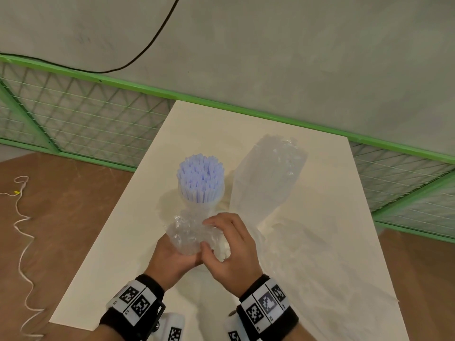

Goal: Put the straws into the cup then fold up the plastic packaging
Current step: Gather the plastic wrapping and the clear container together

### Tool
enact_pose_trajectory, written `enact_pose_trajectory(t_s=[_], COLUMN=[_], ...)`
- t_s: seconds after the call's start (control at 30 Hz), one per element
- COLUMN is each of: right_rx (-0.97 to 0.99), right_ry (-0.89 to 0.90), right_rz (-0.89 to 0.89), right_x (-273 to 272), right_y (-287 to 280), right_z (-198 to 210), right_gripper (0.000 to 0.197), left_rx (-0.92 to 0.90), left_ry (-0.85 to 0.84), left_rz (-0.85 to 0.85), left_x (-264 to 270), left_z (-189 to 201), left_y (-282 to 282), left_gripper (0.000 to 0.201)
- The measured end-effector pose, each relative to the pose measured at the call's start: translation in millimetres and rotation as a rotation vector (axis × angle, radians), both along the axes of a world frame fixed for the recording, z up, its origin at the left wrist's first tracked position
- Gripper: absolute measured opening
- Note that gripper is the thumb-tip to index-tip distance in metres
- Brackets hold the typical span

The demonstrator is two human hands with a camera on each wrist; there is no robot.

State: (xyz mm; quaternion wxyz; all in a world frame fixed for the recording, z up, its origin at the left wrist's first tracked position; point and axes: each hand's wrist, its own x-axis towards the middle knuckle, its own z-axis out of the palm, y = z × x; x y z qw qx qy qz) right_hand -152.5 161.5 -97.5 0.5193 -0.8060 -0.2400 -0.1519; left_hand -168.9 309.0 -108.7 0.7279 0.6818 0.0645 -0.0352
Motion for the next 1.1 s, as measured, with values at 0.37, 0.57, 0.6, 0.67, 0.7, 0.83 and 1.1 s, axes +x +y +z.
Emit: enact_pose_trajectory(t_s=[0.37,0.57,0.6,0.67,0.7,0.83,1.1], right_rx=[-0.064,-0.082,-0.077,-0.067,-0.059,0.062,0.404], right_ry=[0.070,0.027,0.043,0.054,0.050,0.055,-0.136], right_rz=[-0.054,-0.093,-0.099,-0.114,-0.123,-0.213,-0.257], right_x=[2,12,13,14,16,27,56], right_y=[-6,-25,-27,-29,-31,-40,-80], right_z=[6,7,5,5,7,37,153], right_gripper=[0.028,0.015,0.015,0.014,0.014,0.017,0.031], left_rx=[0.151,0.198,0.198,0.202,0.198,0.174,0.160], left_ry=[0.049,0.078,0.079,0.080,0.082,0.111,0.126], left_rz=[0.027,0.043,0.042,0.040,0.044,0.059,0.052], left_x=[-2,-1,-1,-1,-1,-1,-1], left_z=[-6,-6,-6,-7,-8,-10,-11], left_y=[8,8,7,7,8,8,8], left_gripper=[0.056,0.054,0.054,0.055,0.055,0.054,0.062])
